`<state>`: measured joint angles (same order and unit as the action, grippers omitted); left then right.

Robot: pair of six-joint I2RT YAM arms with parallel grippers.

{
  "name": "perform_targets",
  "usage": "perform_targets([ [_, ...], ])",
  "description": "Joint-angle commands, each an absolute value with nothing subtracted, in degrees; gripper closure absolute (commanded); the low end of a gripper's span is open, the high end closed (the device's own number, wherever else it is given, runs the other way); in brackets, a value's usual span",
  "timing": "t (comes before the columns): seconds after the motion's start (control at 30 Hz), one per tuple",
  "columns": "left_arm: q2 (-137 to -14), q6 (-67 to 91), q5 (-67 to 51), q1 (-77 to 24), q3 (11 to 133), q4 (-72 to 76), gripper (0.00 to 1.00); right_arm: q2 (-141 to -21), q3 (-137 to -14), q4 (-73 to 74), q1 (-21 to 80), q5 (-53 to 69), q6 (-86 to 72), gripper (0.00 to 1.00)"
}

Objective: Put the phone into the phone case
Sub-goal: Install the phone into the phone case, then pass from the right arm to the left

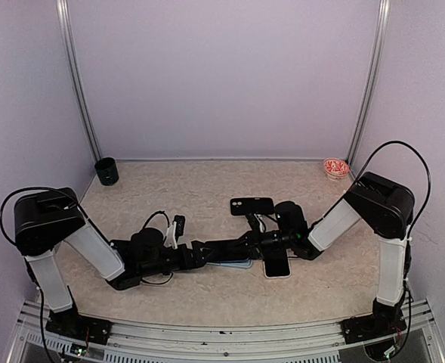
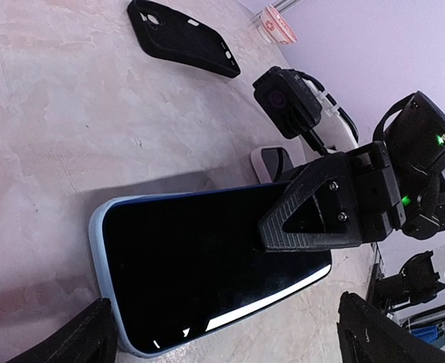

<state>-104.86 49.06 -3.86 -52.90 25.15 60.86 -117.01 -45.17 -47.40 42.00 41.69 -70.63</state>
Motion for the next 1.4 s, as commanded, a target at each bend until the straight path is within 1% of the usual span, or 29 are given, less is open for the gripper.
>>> perform_targets([
  [0.0, -102.60, 49.01, -5.21, -52.28, 24.59, 61.39, 0.01, -112.93, -44.96, -45.39, 43.29, 38.96, -64.24, 1.00],
  [0.43, -101.20, 48.58, -4.13, -51.03, 24.09, 59.91, 0.01, -105.93, -41.29, -45.46, 43.32, 39.07, -57.18, 1.00],
  [0.7, -101.42, 47.46, -7.63, -50.79, 25.70, 60.80, 0.01, -103.28, -40.42, -46.66, 43.89, 40.80, -53.09, 1.00],
  [0.93, -102.13, 47.37, -13.12, -50.84, 25.56, 66.88, 0.02, -101.74, -39.40, -47.55, 44.17, 42.10, -50.44, 1.00],
  [1.37, -103.21, 47.37, -21.75, -51.01, 26.94, 72.12, 0.08, -100.39, -38.73, -49.28, 46.16, 44.03, -44.77, 1.00],
])
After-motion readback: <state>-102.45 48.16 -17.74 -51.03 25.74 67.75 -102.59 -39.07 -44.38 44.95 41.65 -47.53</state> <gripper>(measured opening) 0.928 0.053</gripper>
